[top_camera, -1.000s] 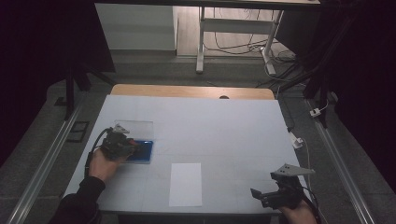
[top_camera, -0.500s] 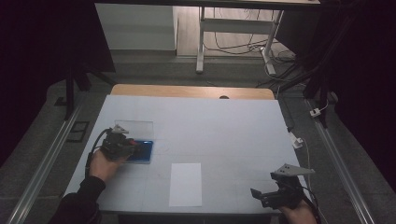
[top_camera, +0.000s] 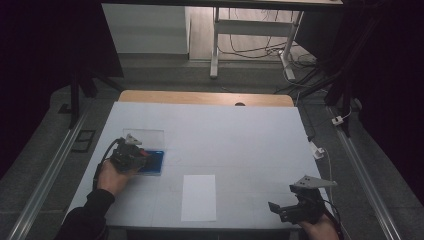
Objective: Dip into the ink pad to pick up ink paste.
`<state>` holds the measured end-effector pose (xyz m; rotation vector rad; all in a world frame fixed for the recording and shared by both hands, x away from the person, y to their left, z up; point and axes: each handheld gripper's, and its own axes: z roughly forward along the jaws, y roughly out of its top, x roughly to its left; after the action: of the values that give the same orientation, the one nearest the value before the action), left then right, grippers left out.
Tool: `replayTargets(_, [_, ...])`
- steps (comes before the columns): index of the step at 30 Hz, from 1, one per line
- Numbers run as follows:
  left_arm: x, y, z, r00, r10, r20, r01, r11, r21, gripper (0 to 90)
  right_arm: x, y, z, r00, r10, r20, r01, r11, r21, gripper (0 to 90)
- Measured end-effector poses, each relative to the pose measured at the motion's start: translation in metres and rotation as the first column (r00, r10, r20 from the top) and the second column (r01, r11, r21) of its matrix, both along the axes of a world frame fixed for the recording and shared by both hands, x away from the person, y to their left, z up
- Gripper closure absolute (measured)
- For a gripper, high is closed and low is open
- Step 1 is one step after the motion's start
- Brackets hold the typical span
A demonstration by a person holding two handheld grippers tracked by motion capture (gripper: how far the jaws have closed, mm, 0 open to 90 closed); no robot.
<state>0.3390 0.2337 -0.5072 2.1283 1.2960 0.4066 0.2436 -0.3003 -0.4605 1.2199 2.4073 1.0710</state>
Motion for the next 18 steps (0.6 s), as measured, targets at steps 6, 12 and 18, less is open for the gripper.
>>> replayTargets(6, [0.0, 0.002, 0.0, 1.0, 0.004, -0.001, -0.005, 0.9997, -0.023, 58.8, 0.0, 0.0, 0.0, 1.0, 0.001, 0.002, -0.001, 1.0, 0.001, 0.0])
replayTargets(12, [-0.001, 0.002, 0.004, 1.0, 0.0, 0.002, 0.0, 0.9999, -0.014, 58.7, 0.0, -0.001, 0.0, 1.0, 0.0, 0.003, 0.0, 1.0, 0.002, 0.0])
replayTargets(18, [-0.005, 0.005, 0.014, 0.9997, 0.006, 0.024, -0.005, 0.9989, -0.047, 58.7, 0.0, -0.001, 0.0, 1.0, -0.001, 0.007, 0.001, 1.0, 0.006, 0.0])
